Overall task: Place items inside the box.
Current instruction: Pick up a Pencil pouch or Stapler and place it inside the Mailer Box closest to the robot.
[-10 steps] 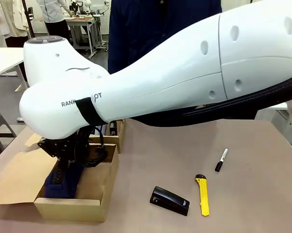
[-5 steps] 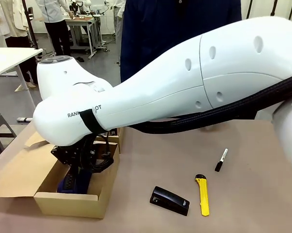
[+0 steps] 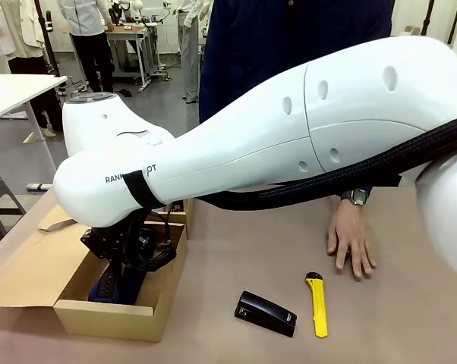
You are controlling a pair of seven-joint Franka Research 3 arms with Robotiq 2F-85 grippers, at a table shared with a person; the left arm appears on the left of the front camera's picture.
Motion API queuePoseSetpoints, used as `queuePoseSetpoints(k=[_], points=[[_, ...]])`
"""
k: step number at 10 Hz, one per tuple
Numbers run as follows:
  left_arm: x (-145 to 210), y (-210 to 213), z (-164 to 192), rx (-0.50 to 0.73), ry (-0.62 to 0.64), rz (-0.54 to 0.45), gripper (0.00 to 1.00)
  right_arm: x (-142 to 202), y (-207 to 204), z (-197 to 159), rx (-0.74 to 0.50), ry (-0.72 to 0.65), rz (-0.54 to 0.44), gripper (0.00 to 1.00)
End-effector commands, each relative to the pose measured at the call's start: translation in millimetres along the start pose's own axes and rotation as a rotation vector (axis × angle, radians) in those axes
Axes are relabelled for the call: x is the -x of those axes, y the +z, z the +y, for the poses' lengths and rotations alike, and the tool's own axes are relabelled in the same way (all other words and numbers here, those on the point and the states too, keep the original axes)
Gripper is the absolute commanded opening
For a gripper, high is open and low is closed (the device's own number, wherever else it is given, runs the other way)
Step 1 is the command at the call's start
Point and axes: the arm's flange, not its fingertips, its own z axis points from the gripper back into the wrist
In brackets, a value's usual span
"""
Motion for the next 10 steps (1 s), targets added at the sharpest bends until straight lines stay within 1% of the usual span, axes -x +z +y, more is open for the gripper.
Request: queuePoseSetpoints(k=[1,2,3,4,6,7,8,10], points=[[1.7,0.2,-2.2,0.011,-0.018,0.003,1.0,2.5,1.9,5.8,0.01,0.009,0.03,0.3],[1.7,0.2,-2.2,0.011,-0.018,0.003,1.0,3.0,1.7,5.7,0.013,0.017,0.026,0.64],[1.7,0.2,-2.2,0.011,-0.018,0.003,1.0,3.9,1.8,6.4,0.013,0.025,0.028,0.87],[1.7,0.2,-2.2,0.011,-0.018,0.003,1.0,4.2,1.9,6.7,0.014,0.028,0.029,1.0],[1.7,0.2,-2.2,0.011,-0.018,0.003,1.0,4.5,1.6,6.8,0.013,0.031,0.033,1.0],[1.7,0.2,-2.2,0.011,-0.018,0.003,1.0,4.5,1.5,6.8,0.009,0.029,0.034,0.98],[1.7,0.2,-2.2,0.011,-0.018,0.003,1.0,4.3,1.1,6.7,0.008,0.027,0.036,1.0],[1.7,0.2,-2.2,0.011,-0.018,0.003,1.0,4.4,1.3,7.0,0.008,0.027,0.035,1.0]])
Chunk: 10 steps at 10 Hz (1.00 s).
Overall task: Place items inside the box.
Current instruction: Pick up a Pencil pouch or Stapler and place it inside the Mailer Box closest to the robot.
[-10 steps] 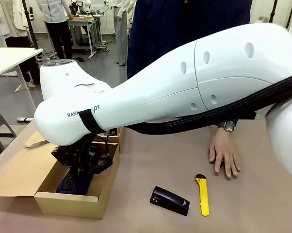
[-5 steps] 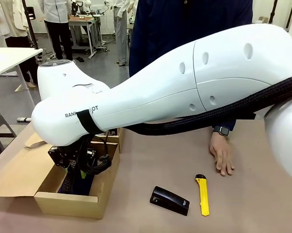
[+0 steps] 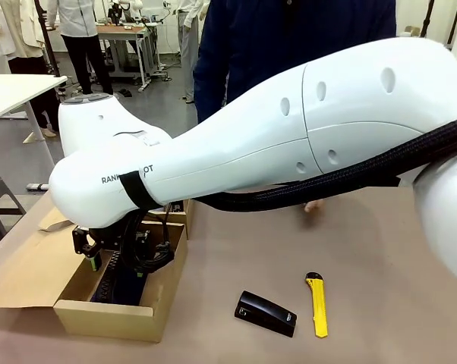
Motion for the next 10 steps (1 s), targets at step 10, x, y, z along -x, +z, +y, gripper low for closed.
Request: queuePoseSetpoints(k=[10], points=[[1.7,0.2,-2.2,0.011,-0.018,0.003,1.0,58.7,107.1,-87.0,-0.084,0.411,0.376,1.0]])
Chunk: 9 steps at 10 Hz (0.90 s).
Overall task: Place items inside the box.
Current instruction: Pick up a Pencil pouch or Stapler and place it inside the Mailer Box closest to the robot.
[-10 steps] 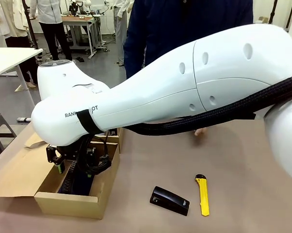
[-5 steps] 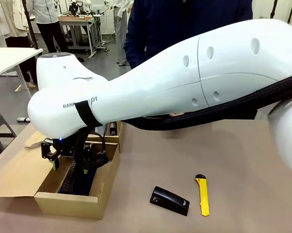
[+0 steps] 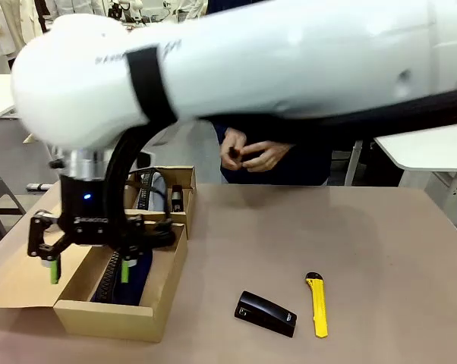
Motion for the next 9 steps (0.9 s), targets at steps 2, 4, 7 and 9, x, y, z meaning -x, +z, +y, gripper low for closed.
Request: queuePoseSetpoints(k=[2,4,7,9], points=[[1.7,0.1,-2.0,0.011,-0.017,0.004,1.0,11.9,21.4,-110.6,-0.056,0.159,0.273,1.0],[1.7,0.1,-2.0,0.011,-0.017,0.004,1.0,20.8,34.8,-176.9,-0.237,0.246,0.261,1.0],[1.7,0.1,-2.0,0.011,-0.017,0.004,1.0,39.7,29.4,-290.8,-0.664,0.31,0.226,1.0],[1.7,0.1,-2.0,0.011,-0.017,0.004,1.0,65.8,14.6,-330.2,-0.845,0.228,0.068,1.0]])
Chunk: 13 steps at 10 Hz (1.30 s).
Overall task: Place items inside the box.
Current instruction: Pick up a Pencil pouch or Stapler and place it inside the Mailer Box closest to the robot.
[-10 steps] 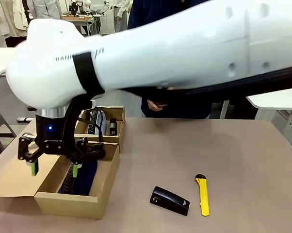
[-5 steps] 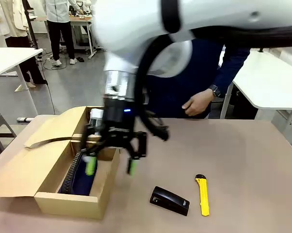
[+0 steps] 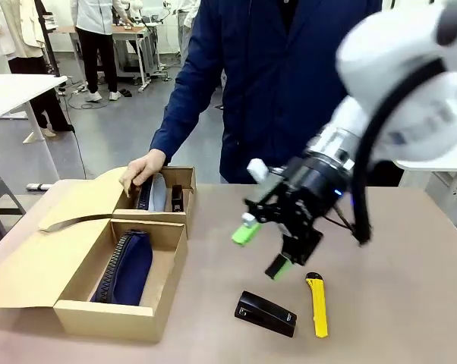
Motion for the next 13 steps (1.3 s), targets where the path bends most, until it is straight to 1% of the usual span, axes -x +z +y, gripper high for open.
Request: queuePoseSetpoints(k=[1,2,3,4,5,6,7,8,9,10,11,12,13], points=[[1.6,0.0,-2.0,0.011,-0.018,0.004,1.0,49.5,-8.3,-21.7,-0.157,-0.015,-0.286,1.0],[1.6,0.0,-2.0,0.011,-0.018,0.004,1.0,69.4,-4.2,-30.5,-0.243,0.046,-0.411,1.0],[1.6,0.0,-2.0,0.011,-0.018,0.004,1.0,77.3,-3.3,-35.6,-0.329,0.059,-0.524,1.0],[1.6,0.0,-2.0,0.011,-0.018,0.004,1.0,50.0,-20.9,-21.9,-0.255,-0.377,-0.606,1.0],[1.6,0.0,-2.0,0.011,-0.018,0.004,1.0,44.9,22.9,-29.2,-0.284,-0.03,-0.37,1.0],[1.6,0.0,-2.0,0.011,-0.018,0.004,1.0,44.9,22.9,-29.2,-0.284,-0.03,-0.37,1.0],[1.6,0.0,-2.0,0.011,-0.018,0.004,1.0,35.0,24.6,-18.2,-0.289,-0.134,-0.501,1.0],[1.6,0.0,-2.0,0.011,-0.018,0.004,1.0,7.7,-2.6,0.8,-0.267,-0.093,-0.311,1.0],[1.6,0.0,-2.0,0.011,-0.018,0.004,1.0,9.4,14.8,1.5,-0.328,-0.083,-0.328,1.0],[1.6,0.0,-2.0,0.011,-0.018,0.004,1.0,26.4,52.6,-13.9,-0.365,-0.101,-0.398,1.0],[1.6,0.0,-2.0,0.011,-0.018,0.004,1.0,55.3,104.4,-46.6,-0.45,-0.137,-0.461,1.0],[1.6,0.0,-2.0,0.011,-0.018,0.004,1.0,84.9,144.4,-78.1,-0.535,-0.169,-0.507,1.0],[1.6,0.0,-2.0,0.011,-0.018,0.004,1.0,112.9,175.3,-104.7,-0.598,-0.175,-0.494,1.0]])
